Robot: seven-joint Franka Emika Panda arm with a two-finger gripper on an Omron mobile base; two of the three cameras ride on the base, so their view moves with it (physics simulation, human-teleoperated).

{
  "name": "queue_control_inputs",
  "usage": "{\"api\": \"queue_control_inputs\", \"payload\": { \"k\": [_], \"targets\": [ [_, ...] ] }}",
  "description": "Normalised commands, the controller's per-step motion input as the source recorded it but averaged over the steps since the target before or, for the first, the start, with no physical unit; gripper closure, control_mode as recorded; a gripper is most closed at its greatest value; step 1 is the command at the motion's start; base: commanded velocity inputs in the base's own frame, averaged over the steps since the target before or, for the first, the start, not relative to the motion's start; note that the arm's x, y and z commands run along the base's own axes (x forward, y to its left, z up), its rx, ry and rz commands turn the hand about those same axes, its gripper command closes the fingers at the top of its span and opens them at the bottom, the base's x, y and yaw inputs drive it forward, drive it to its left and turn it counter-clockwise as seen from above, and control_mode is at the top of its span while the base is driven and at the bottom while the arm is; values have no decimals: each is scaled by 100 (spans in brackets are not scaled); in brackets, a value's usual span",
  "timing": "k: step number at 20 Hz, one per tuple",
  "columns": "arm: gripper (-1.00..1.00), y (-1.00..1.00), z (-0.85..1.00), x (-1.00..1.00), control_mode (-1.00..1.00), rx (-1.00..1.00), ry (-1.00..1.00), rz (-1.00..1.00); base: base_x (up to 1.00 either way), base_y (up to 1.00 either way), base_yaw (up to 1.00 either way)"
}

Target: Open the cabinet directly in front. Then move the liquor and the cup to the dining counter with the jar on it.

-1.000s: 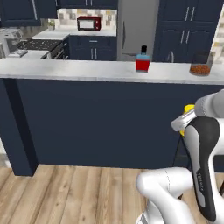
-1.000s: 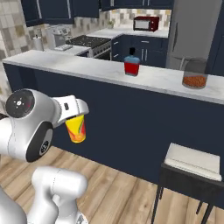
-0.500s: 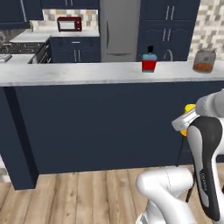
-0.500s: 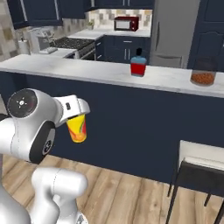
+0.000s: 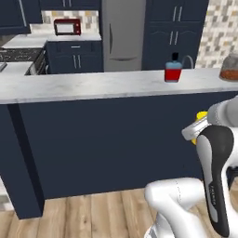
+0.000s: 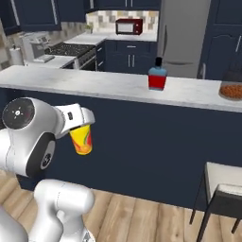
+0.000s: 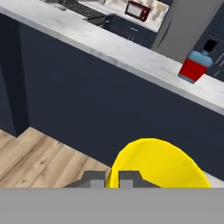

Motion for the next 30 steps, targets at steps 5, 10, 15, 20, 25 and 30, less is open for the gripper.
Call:
{"api": "queue_control_inputs", "payload": {
  "k": [5, 10, 15, 20, 25, 30],
  "targets": [
    [100, 0, 0, 0, 100, 0, 0, 0, 41, -38, -15],
    [100, 0, 0, 0, 100, 0, 0, 0, -11, -59, -23],
    [100, 0, 0, 0, 100, 0, 0, 0, -1, -13, -6],
    [100, 0, 0, 0, 100, 0, 0, 0, 77, 0, 0],
    [100, 0, 0, 0, 100, 0, 0, 0, 26, -26, -7],
    [100, -59, 25, -23, -100, 1, 16, -20, -12, -30, -10]
  ]
}}
